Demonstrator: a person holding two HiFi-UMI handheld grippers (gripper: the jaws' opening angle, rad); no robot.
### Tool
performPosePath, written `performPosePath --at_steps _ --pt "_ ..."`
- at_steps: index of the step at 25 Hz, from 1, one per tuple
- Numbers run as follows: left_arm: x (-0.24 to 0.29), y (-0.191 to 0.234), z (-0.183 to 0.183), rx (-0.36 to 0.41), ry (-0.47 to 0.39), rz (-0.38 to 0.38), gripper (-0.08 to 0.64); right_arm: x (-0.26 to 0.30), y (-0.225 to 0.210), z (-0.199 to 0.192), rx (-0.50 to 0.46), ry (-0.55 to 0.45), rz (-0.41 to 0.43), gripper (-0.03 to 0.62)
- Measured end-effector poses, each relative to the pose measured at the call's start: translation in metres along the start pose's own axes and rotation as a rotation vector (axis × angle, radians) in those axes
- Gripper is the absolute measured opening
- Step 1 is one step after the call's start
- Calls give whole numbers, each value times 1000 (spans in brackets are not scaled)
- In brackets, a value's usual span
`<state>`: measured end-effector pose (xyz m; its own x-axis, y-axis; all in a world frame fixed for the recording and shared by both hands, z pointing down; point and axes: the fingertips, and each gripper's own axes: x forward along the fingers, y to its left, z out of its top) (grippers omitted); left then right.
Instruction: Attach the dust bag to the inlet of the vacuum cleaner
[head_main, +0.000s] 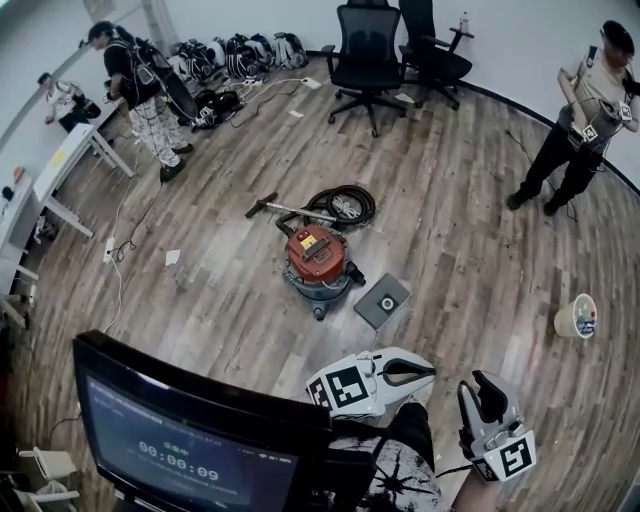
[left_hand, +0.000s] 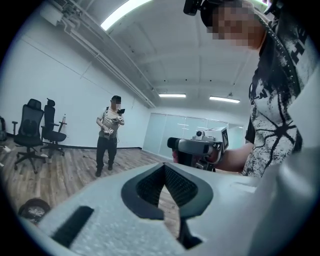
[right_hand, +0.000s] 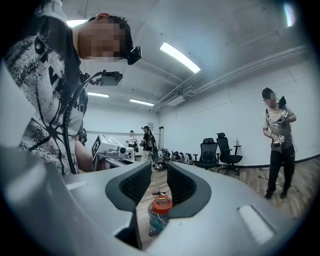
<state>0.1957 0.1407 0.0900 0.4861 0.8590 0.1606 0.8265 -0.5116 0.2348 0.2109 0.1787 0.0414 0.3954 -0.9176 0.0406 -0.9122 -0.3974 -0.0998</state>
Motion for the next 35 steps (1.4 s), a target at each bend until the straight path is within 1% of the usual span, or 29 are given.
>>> performPosePath --at_steps 2,4,7,9,11,14,18,22,26,28,30,33,35 --pt "23 15 11 -14 -25 30 -3 3 -27 3 7 -8 39 106" --pt "50 32 16 -16 -33 65 -3 5 -53 2 11 8 106 107" --pt "92 56 31 -28 -51 131 -3 7 -96 5 -29 30 194 106" --pt "118 67 41 -20 -65 171 -3 4 -129 6 -60 40 221 107" --pt "136 78 47 -28 -80 217 -3 4 -154 7 -67 48 255 107" --pt "148 91 52 -73 -107 293 -3 5 -176 8 -73 69 337 107" --pt "133 114 48 -85 -103 461 -3 23 -190 -4 -54 88 473 107" --pt "96 132 51 -110 -104 607 -3 52 -181 3 -19 85 590 107" --pt "61 150 57 -124 -147 733 -3 88 -177 4 -50 108 695 107" --pt "42 161 56 -132 -164 779 -3 113 -176 17 -33 83 712 107" --pt "24 175 58 -139 -187 808 -3 140 -178 30 -44 66 714 107" --pt "6 196 65 -110 -212 828 -3 177 -181 31 -104 80 722 107" --pt "-7 209 64 -95 -215 826 -3 196 -176 26 -115 90 740 107"
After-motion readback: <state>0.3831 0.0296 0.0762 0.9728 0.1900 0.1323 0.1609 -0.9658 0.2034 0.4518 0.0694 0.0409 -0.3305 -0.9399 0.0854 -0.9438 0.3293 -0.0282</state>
